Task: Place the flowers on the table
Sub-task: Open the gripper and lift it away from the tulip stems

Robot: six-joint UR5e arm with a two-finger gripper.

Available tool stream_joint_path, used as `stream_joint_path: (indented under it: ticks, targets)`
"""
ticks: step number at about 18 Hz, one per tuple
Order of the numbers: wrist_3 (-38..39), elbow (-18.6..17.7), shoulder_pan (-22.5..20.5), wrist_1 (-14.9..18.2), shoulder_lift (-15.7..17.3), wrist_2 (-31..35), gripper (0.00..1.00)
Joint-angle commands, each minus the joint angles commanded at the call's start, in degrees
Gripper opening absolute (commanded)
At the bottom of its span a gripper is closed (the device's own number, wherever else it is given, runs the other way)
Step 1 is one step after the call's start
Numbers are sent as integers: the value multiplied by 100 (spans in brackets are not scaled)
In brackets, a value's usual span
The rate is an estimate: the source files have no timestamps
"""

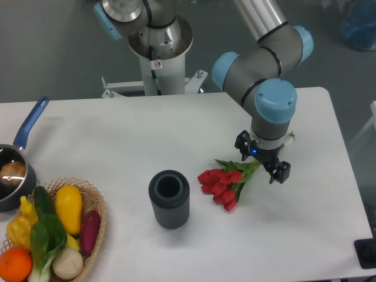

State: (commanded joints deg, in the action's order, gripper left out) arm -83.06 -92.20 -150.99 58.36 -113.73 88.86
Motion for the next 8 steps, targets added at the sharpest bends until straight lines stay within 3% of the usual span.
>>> stream_joint_path:
  ticks: [8]
  targets:
    - [-53,-35,-97,-17,35,-291,100]
